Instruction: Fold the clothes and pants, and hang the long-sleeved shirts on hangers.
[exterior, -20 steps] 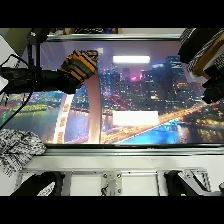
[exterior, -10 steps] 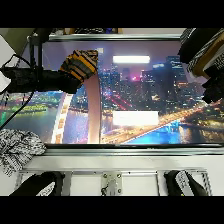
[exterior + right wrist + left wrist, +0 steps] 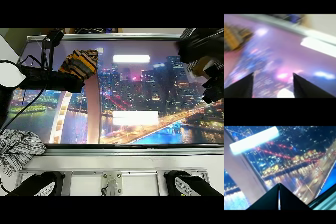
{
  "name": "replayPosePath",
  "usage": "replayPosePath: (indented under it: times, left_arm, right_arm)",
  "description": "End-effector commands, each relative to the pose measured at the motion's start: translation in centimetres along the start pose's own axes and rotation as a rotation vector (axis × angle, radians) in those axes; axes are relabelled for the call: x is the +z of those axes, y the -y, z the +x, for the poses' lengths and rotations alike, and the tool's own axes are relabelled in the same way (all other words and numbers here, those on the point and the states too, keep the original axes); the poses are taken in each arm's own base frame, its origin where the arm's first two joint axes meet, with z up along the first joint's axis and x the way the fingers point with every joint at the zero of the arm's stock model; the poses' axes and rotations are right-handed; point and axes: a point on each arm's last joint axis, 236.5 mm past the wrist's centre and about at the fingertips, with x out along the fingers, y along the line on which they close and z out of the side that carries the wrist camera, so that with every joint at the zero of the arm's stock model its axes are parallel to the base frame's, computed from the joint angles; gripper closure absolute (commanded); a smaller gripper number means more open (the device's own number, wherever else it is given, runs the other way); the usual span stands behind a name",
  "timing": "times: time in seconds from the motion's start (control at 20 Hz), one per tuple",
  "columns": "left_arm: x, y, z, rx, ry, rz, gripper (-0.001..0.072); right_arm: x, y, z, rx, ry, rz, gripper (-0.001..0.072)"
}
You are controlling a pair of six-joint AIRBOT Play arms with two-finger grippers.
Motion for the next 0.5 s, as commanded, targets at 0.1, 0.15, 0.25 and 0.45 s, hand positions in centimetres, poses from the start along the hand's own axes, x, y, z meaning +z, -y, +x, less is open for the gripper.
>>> replayPosePath:
  times: [0.1, 0.15, 0.25, 0.45]
  left_arm:
    - [-0.1, 0.5, 0.4, -0.01, -0.008, 0.009, 0.069]
    - [-0.1, 0.7, 0.4, -0.013, -0.009, 0.012, 0.0689]
    - [-0.3, 1.2, 0.5, -0.022, -0.014, 0.022, 0.069]
    - [-0.3, 1.5, 0.6, -0.027, -0.016, 0.027, 0.069]
  right_arm:
    - [-8.0, -12.6, 4.1, 0.579, -0.266, 0.081, 0.0283]
    - [-9.6, -13.1, 4.6, 0.6, -0.311, 0.131, 0.0283]
    - [-12.4, -14.5, 5.1, 0.638, -0.38, 0.188, 0.0283]
    - [-15.1, -16.9, 5.4, 0.69, -0.455, 0.227, 0.0431]
